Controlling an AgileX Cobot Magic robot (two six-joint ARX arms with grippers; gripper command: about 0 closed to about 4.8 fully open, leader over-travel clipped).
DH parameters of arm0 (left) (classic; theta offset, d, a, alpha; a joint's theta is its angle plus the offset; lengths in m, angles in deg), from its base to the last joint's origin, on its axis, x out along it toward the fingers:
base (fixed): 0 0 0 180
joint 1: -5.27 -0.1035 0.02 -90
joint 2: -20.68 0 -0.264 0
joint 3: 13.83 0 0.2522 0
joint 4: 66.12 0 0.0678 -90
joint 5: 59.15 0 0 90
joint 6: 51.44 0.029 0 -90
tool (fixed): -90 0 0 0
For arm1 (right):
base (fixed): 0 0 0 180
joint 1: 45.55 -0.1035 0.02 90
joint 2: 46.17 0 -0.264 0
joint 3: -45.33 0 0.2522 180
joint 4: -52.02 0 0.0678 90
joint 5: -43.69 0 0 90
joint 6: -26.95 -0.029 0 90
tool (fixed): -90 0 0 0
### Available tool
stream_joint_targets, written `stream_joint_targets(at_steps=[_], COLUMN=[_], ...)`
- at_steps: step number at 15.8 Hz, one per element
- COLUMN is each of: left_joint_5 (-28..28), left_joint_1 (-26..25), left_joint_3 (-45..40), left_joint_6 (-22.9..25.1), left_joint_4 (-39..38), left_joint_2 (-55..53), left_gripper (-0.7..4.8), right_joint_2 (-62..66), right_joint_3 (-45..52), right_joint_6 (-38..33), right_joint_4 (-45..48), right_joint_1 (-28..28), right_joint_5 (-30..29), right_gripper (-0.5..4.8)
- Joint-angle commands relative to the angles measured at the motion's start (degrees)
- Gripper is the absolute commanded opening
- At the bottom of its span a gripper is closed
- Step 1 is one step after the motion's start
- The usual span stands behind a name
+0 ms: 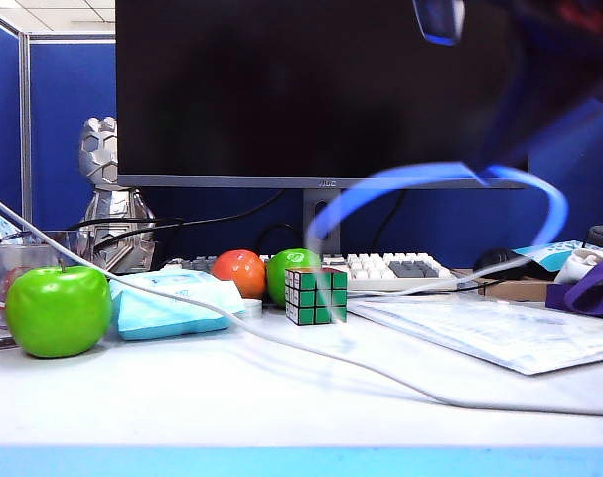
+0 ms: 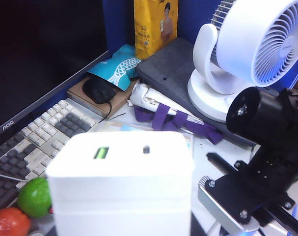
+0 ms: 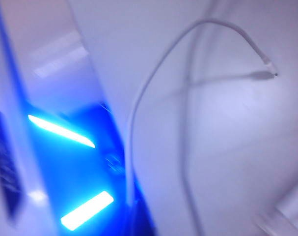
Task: Pick up the Type-C charging cable and the charging base, insert one end of the Type-C charger into the corresponding slot on the base, and finally place the plugged-in charger back on the table.
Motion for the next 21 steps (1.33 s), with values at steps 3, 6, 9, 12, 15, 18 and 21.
stream_joint_targets(at_steps=[3,6,9,12,15,18,21], left_joint_5=[-0.2,-0.2,-0.2,-0.2,-0.2,-0.2,-0.2], left_joint_1=[0.1,0.1,0.1,0.1,0.1,0.1,0.1], left_joint_3=[0.2,0.2,0.2,0.2,0.2,0.2,0.2], left_joint_6=[-0.9,-0.9,-0.9,-0.9,-0.8,-0.8,-0.8], left_joint_4=[1.2,1.2,1.2,1.2,1.2,1.2,1.2], left_joint_2=[0.3,0.3,0.3,0.3,0.3,0.3,0.3], left_gripper=[-0.06,-0.06,-0.06,-0.06,-0.06,-0.06,-0.06], right_joint_2=[-0.1,1.1,4.3,7.2,12.5,22.6,23.3], right_joint_3=[-0.1,-0.1,-0.1,-0.1,-0.1,-0.2,-0.2], right_joint_6=[-38.7,-50.3,-56.1,-57.1,-57.7,-59.4,-63.8], right_joint_4=[12.6,12.2,11.7,12.6,12.8,21.8,39.1], right_joint_1=[0.3,0.3,0.2,0.2,0.2,0.2,1.6], right_joint_5=[-41.8,-41.0,-40.6,-48.7,-46.3,-42.2,-33.5], right_gripper=[-0.03,-0.03,-0.03,-0.03,-0.03,-0.03,-0.03])
